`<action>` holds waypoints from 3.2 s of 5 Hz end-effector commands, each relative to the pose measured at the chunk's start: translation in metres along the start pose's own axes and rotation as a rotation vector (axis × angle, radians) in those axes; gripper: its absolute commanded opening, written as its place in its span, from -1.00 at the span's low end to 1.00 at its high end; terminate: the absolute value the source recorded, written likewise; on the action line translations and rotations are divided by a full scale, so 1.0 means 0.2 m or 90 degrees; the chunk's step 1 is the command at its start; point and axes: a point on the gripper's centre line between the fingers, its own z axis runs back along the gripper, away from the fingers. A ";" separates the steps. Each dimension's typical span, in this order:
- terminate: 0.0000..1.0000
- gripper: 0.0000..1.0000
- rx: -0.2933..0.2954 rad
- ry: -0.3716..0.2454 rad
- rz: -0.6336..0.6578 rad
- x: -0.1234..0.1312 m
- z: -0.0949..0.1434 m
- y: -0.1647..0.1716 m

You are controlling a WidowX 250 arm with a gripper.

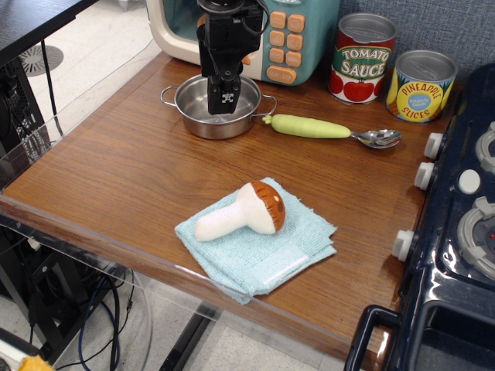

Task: Place the mushroom in front of the microwave door

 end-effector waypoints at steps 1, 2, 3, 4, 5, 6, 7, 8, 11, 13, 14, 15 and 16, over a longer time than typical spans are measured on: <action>-1.00 1.00 0.000 0.000 0.000 0.00 0.00 0.00; -1.00 1.00 0.015 0.014 0.030 -0.04 0.06 -0.03; -1.00 1.00 0.046 -0.028 0.052 -0.09 0.19 -0.08; -1.00 1.00 0.062 0.006 0.102 -0.11 0.28 -0.19; -1.00 1.00 0.007 0.013 0.162 -0.07 0.32 -0.37; -1.00 1.00 -0.046 0.026 0.218 -0.03 0.32 -0.50; -1.00 1.00 -0.067 0.038 0.207 0.01 0.27 -0.61; -1.00 1.00 -0.056 0.062 0.180 0.04 0.19 -0.66; -1.00 1.00 -0.056 0.121 0.161 -0.01 0.01 -0.68; -1.00 -1.00 -0.063 0.138 0.143 0.00 -0.06 -0.68; -1.00 -1.00 -0.059 0.141 0.136 0.01 -0.06 -0.68; -1.00 -1.00 -0.051 0.131 0.134 0.02 -0.04 -0.67; -1.00 -1.00 -0.039 0.116 0.130 0.03 0.01 -0.66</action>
